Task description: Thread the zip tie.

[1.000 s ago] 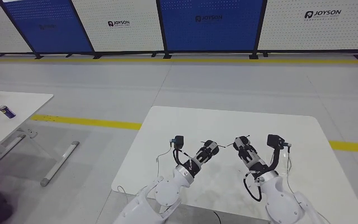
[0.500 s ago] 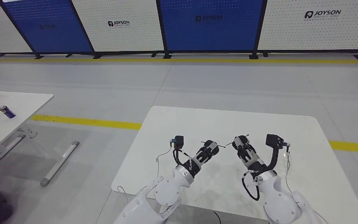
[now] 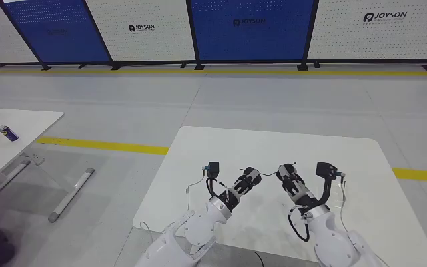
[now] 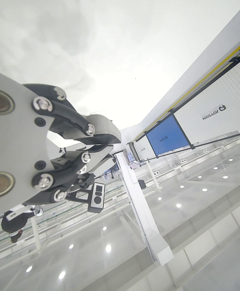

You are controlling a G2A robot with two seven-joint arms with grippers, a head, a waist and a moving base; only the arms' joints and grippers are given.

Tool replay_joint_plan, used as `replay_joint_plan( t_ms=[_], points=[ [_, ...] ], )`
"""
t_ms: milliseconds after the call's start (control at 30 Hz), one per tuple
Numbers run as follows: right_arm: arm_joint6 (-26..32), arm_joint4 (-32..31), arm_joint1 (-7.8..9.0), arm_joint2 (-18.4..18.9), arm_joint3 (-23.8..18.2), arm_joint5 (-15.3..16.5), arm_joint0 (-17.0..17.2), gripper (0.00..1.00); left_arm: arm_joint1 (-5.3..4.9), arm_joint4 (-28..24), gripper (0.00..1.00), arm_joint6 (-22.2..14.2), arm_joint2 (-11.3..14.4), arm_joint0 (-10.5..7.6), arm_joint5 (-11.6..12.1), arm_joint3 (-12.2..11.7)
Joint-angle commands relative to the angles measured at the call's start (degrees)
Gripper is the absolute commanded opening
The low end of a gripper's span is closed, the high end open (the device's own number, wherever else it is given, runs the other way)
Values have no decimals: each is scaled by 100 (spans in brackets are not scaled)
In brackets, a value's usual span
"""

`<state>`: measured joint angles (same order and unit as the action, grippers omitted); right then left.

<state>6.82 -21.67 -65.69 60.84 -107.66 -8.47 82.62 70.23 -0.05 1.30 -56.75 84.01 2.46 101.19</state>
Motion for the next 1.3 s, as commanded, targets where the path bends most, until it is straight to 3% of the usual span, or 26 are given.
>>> replay_joint_plan(
  t_ms=[0,400,700,1267],
  points=[
    [5,-4,-13,-3,36,2,-11,0,0,0,0,0,0,0,0,0],
    [24,20,-96,-47,79,105,17,0,0,0,0,0,0,0,0,0],
    [-215,425,-186,-65,246,384,76,0,0,0,0,0,0,0,0,0],
    [-432,365,-216,19,184,387,188,0,0,0,0,0,0,0,0,0]
  ],
)
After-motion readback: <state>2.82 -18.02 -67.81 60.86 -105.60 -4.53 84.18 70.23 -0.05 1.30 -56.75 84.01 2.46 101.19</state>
